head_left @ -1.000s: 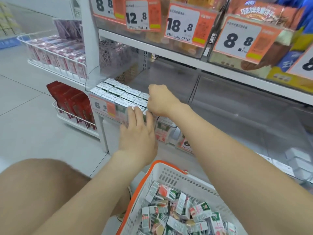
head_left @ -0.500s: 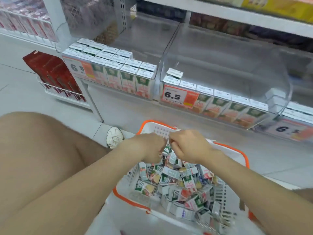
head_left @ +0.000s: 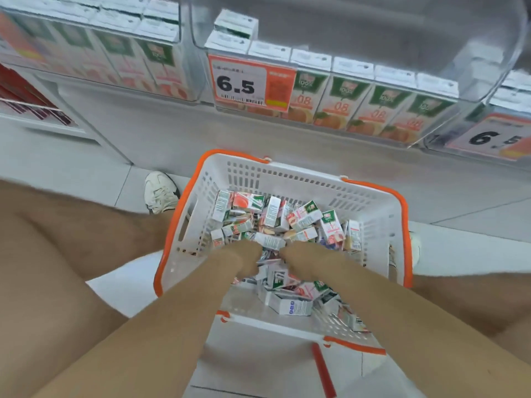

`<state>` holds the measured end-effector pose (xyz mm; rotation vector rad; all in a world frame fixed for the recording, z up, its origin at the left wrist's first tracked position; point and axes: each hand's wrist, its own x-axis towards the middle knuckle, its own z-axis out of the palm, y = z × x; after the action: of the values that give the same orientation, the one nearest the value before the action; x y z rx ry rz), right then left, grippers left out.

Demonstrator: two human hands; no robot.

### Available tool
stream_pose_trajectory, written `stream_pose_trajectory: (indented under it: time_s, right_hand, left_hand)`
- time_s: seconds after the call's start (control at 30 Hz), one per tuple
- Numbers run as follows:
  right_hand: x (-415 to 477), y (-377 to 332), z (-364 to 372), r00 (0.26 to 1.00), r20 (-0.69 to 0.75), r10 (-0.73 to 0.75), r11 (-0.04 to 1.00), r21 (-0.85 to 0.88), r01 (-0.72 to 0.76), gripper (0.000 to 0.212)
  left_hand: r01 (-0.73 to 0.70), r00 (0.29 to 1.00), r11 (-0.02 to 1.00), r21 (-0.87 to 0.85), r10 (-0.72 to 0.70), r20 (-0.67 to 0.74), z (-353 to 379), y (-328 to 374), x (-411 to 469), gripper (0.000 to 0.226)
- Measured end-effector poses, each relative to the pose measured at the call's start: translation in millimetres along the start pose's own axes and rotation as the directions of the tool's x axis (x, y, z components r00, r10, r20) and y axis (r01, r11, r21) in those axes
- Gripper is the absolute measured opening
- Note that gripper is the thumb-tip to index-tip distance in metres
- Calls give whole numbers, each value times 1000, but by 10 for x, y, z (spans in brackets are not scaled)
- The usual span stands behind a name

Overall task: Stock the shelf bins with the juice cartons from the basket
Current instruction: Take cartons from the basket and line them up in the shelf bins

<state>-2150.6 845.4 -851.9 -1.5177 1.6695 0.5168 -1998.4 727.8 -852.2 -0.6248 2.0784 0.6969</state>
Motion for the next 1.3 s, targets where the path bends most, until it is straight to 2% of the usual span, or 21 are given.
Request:
stream_pose_trajectory:
  time_s: [0.17,0.23,0.37,0.53,0.67,0.73,0.8,0.9,1.0,1.07,1.1,1.17,1.23,1.3]
  right_hand:
    - [101,-67,231,999,14,-42,996,74,41,52]
    - [101,-53,245,999,-3,-50,996,74,50,57]
    - [101,44,139,997,-12,-74,993,88,75,49]
    - [27,154,10,999,7,-52,986,160,51,47]
    - [-144,180,-124,999,-13,36,947,319,-30,36]
    - [-273,194,-225,996,-44,82,903,427,-55,27]
    - [-424,169,-352,987,-98,125,820,570,-47,38]
    - [-643,103,-568,943,-221,250,689,724,-14,35]
    - [-888,-4,-786,884,-335,327,515,847,130,28]
    - [-1117,-92,-966,877,-353,327,417,886,202,52]
    - [-1221,-126,-1053,869,-378,319,420,879,228,67]
    - [-1411,-193,-1238,836,-444,322,496,832,250,80]
    - [-1568,-256,-1435,787,-521,331,550,784,288,74]
    - [-1730,-323,-1616,725,-608,323,538,748,387,61]
  left_hand:
    - [31,999,995,-91,-29,20,227,91,185,51]
    - [49,999,988,-146,-48,12,265,73,223,58]
    - [55,997,980,-191,-63,-33,253,48,282,50]
    - [2,991,975,-220,-33,-133,220,135,286,57]
    - [-26,981,956,-293,-32,-193,6,82,150,63]
    - [-58,979,937,-344,-13,-203,-142,23,24,58]
    - [-112,968,912,-395,9,-253,-299,6,-154,47]
    - [-230,924,831,-506,23,-381,-537,29,-439,35]
    - [-325,865,751,-575,-11,-502,-779,61,-741,30]
    - [-402,816,707,-582,-12,-577,-955,101,-962,16]
    - [-445,786,680,-583,-16,-618,-1042,122,-1077,10]
    - [-514,722,634,-578,-43,-690,-1220,159,-1301,15]
    - [-543,671,640,-544,-60,-739,-1396,210,-1534,26]
    - [-588,613,631,-506,-59,-788,-1567,259,-1739,33]
